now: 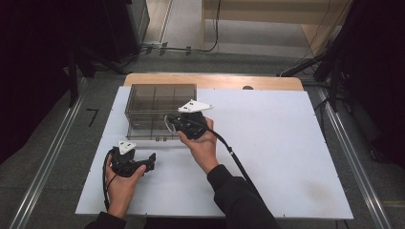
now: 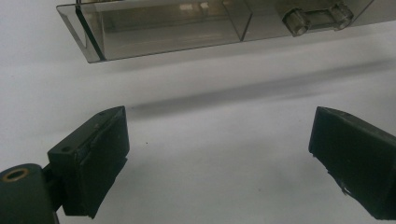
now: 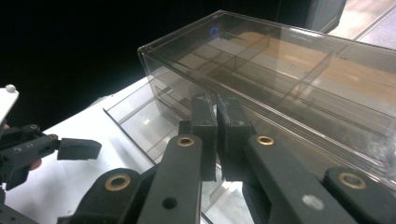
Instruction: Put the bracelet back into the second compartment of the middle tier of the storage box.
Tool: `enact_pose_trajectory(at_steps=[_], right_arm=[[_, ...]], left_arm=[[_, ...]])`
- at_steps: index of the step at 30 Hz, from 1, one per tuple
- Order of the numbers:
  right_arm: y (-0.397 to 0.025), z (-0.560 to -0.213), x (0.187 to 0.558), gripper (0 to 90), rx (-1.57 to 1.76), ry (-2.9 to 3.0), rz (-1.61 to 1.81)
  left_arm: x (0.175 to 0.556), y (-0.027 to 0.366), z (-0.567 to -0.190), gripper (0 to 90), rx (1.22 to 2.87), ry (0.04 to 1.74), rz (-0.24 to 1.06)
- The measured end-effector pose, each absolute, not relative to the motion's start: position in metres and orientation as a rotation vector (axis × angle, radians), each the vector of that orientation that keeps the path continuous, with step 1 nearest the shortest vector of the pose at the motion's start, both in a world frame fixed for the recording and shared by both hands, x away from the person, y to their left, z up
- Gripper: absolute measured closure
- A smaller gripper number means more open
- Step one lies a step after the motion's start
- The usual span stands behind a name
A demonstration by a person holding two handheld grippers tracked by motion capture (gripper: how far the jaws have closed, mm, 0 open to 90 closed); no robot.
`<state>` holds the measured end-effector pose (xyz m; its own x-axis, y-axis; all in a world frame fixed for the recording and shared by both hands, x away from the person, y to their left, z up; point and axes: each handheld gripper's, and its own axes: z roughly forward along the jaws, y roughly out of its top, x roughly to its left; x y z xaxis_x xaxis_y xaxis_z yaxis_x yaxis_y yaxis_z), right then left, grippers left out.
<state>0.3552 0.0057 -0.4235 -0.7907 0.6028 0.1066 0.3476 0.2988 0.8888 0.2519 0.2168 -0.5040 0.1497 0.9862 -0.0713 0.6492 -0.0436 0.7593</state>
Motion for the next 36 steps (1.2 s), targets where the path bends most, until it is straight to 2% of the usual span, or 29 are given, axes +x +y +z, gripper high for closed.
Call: enact_pose_trajectory(at_steps=[24,36], right_arm=[[0.043,-0.439,0.356,84.6,0.801,2.362,1.467],[0.047,-0.446,0.359,81.2,0.834,2.385,1.271]], left_arm=[[0.252,0.217,-0.504,5.2,1.771,1.563,0.642],[0.252,0.217,-0.504,5.2,1.769,1.565,0.645]])
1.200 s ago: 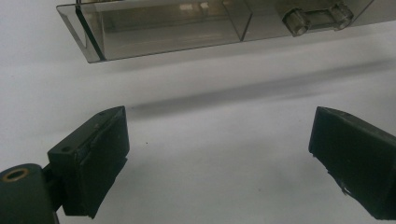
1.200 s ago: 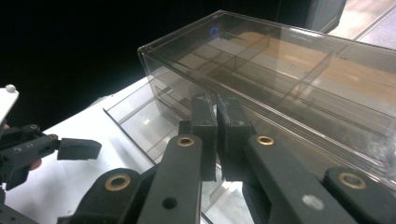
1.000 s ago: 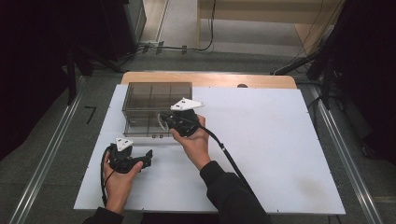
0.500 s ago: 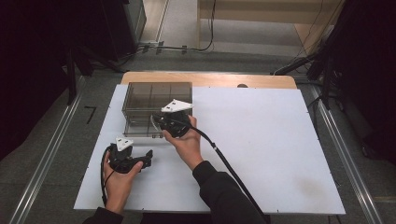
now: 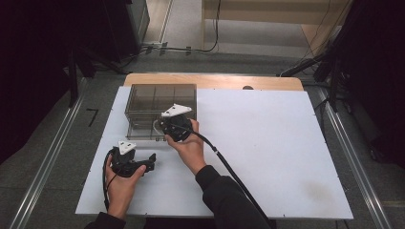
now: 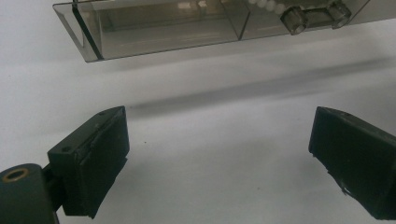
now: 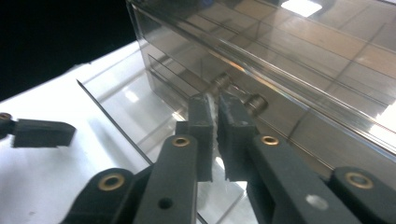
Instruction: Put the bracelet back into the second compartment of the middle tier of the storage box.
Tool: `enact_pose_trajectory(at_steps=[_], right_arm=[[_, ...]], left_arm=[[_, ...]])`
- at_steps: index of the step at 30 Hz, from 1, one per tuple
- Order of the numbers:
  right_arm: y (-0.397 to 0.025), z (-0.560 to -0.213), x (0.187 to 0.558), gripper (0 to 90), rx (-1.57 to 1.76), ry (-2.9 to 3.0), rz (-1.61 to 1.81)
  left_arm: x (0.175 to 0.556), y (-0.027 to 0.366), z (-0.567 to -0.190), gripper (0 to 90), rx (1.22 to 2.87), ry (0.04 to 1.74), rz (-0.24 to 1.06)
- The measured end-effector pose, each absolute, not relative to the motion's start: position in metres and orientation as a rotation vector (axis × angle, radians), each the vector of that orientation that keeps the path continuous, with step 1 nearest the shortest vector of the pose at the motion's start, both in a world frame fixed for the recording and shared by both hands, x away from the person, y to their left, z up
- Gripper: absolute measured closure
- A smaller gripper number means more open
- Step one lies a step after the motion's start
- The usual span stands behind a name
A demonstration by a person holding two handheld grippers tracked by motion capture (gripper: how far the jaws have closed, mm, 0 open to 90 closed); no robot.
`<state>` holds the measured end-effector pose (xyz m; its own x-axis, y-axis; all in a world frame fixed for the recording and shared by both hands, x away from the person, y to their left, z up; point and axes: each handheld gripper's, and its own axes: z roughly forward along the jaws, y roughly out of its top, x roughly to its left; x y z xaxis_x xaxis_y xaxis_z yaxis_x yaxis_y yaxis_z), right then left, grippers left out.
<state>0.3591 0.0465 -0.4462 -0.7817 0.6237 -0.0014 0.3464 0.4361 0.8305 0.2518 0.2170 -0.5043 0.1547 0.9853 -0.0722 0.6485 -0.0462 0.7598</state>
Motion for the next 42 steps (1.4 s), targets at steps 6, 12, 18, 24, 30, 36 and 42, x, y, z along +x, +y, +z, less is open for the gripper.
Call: enact_pose_trajectory(at_steps=[6,12,18,24,30,36,42], right_arm=[[0.047,-0.449,0.359,78.1,0.844,2.415,1.219],[0.045,-0.444,0.355,71.1,0.828,2.408,1.246],[0.035,-0.437,0.348,59.7,0.815,2.379,1.277],[0.017,-0.435,0.347,46.9,0.845,2.345,1.288],[-0.003,-0.436,0.342,37.6,0.869,2.351,1.318],[-0.024,-0.439,0.337,33.2,0.87,2.344,1.305],[-0.055,-0.441,0.331,29.0,0.907,2.295,1.304]], left_arm=[[0.252,0.217,-0.504,5.2,1.77,1.563,0.644],[0.252,0.217,-0.505,5.2,1.768,1.564,0.643],[0.251,0.218,-0.504,5.2,1.767,1.565,0.648],[0.251,0.218,-0.505,5.2,1.767,1.568,0.649],[0.251,0.218,-0.505,5.2,1.772,1.567,0.648],[0.25,0.217,-0.505,5.2,1.775,1.567,0.649],[0.25,0.218,-0.505,5.2,1.769,1.573,0.646]])
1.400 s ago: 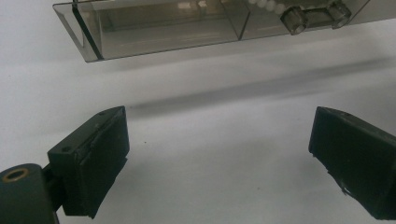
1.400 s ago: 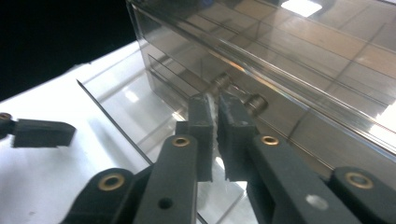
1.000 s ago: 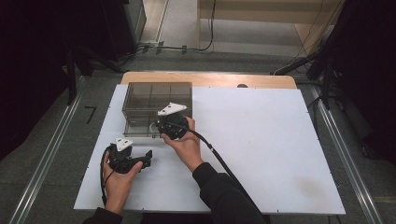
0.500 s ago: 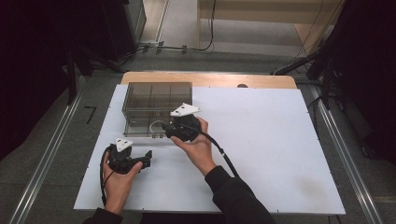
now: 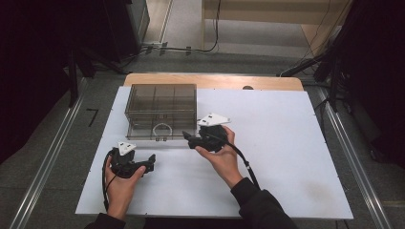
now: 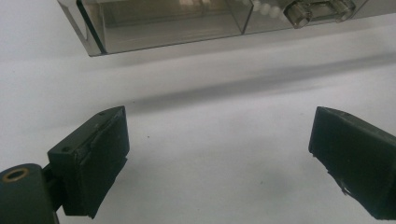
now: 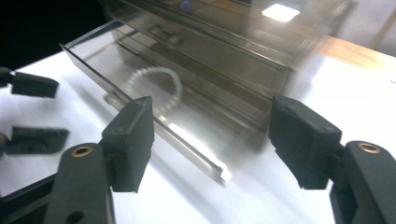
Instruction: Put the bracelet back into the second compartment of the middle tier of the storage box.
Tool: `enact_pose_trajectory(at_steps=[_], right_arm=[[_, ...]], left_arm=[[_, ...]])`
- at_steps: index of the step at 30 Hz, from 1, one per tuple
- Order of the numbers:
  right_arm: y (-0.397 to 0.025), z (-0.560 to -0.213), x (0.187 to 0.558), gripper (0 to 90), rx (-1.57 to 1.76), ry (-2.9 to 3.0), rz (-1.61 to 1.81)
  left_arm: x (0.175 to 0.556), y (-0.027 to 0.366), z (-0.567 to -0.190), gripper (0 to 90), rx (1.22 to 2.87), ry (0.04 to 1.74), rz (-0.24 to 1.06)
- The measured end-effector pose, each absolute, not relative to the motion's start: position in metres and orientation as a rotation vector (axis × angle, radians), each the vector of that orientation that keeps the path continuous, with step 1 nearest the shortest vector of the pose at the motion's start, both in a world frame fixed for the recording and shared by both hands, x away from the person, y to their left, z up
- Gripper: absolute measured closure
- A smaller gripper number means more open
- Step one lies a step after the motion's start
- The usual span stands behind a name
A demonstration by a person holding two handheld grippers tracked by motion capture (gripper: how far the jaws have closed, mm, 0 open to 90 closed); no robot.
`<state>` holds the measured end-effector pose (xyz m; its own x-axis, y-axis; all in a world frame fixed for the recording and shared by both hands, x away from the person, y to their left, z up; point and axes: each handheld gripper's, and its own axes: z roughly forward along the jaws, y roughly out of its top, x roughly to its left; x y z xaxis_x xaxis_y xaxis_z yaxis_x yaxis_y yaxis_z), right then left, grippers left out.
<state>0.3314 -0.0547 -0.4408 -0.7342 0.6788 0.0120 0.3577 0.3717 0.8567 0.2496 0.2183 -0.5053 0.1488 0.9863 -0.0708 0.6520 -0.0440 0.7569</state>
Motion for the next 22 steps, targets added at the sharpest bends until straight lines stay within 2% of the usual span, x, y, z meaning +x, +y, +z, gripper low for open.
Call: enact_pose_trajectory(at_steps=[13,22], right_arm=[[-0.145,-0.456,0.315,21.9,1.069,2.183,1.231],[-0.246,-0.466,0.298,20.6,1.288,2.0,1.162]], left_arm=[[0.25,0.218,-0.506,5.2,1.769,1.577,0.646],[0.249,0.221,-0.505,5.2,1.754,1.587,0.649]])
